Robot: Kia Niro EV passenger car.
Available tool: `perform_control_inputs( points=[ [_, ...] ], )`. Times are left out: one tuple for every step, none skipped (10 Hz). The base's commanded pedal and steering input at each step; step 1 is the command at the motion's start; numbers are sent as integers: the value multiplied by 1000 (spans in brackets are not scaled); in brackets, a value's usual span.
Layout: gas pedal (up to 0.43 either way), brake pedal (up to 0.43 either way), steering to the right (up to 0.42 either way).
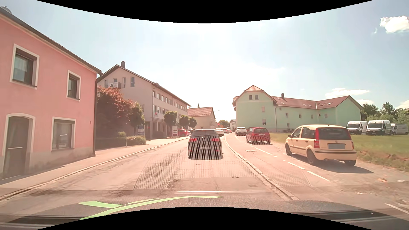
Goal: Follow the waypoints while adhering to traffic rules and regulations
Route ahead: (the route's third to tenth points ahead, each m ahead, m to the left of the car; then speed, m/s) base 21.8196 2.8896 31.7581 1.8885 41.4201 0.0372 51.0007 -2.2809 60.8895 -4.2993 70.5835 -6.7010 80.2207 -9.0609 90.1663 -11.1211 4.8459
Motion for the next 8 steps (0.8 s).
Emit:
perform_control_inputs(
  points=[
    [0, 0, 10],
    [0, 0, 10],
    [0, 0, 11],
    [0, 0, 11],
    [0, 0, 11],
    [0, 0, 11],
    [0, 0, 12],
    [0, 0, 13]
  ],
)
